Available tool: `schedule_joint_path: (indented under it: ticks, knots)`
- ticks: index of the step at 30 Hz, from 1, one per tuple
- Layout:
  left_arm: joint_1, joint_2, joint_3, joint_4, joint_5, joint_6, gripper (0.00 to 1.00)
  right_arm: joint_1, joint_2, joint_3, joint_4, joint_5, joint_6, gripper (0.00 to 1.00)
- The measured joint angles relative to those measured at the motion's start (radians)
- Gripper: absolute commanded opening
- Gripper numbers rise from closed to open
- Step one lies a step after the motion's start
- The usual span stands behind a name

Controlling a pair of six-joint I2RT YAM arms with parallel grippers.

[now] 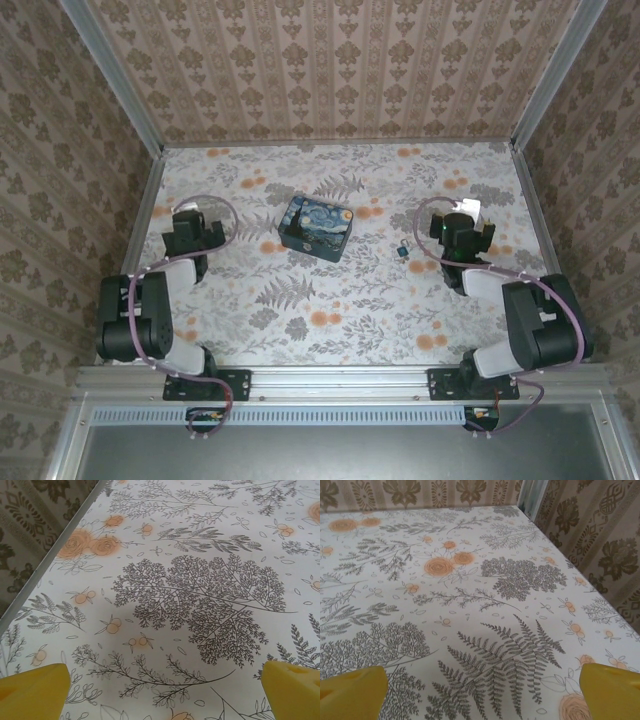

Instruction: Unlock a padlock with a key

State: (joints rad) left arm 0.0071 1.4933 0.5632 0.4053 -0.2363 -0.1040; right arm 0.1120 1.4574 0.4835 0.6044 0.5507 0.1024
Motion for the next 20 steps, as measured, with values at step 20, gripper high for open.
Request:
schedule_joint_path:
  ticks: [20]
  knots:
    - [-0.117,0.063,-0.217,0.553,-0.024,0.161,1.00,-0.063,0.081,-0.107,0.289,-0.343,-0.066,1.00]
